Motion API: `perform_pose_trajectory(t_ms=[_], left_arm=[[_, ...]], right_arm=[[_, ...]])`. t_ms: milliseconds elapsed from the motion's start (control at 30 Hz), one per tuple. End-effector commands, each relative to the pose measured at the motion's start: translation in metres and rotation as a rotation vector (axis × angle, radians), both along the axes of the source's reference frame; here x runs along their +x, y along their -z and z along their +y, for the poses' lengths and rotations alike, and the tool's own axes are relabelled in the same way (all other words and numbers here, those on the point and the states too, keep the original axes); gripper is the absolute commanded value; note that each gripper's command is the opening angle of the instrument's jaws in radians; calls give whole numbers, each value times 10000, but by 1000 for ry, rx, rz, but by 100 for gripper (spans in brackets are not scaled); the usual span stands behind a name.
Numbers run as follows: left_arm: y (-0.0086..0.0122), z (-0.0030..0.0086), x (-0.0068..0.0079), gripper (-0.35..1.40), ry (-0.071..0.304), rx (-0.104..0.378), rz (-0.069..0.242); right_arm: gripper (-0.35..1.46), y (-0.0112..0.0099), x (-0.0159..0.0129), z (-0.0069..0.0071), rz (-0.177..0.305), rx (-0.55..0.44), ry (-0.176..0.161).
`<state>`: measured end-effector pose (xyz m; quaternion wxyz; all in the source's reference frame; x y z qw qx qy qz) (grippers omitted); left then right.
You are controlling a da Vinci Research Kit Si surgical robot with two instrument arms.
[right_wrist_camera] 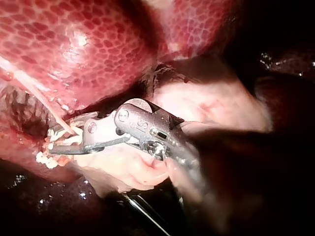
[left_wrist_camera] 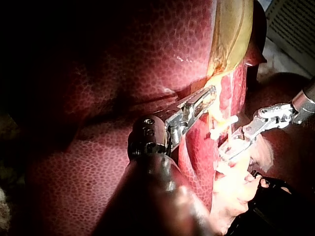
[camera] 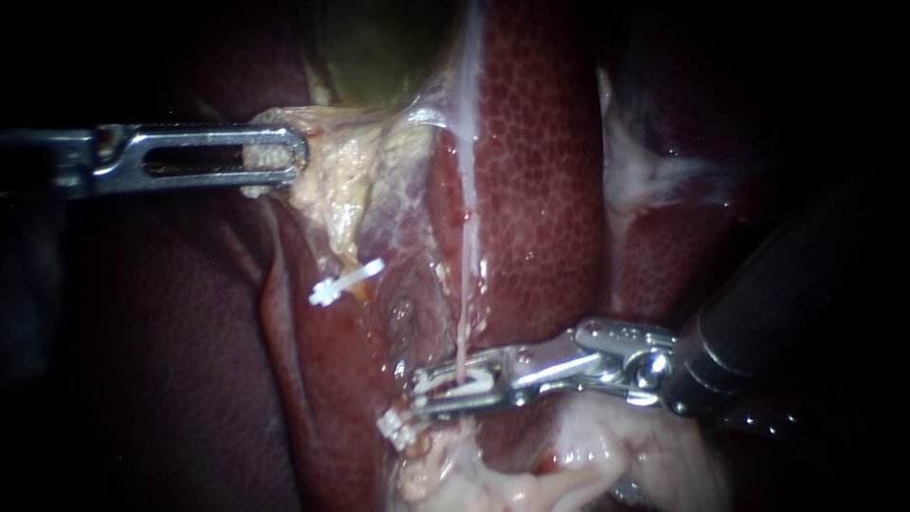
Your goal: Clipping first clip right tube
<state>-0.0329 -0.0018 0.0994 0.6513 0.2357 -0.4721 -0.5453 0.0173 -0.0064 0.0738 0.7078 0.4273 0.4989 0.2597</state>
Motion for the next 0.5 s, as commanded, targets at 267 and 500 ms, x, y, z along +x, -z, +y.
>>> perform_pose_trajectory(t_ms=[267, 500], left_arm=[[0, 0, 0, -35, 0, 0, 0], [0, 0, 0, -35, 0, 0, 0]], right_arm=[[-35, 0, -6, -2, -9, 24, 29], [-35, 0, -7, -2, -13, 29, 30]])
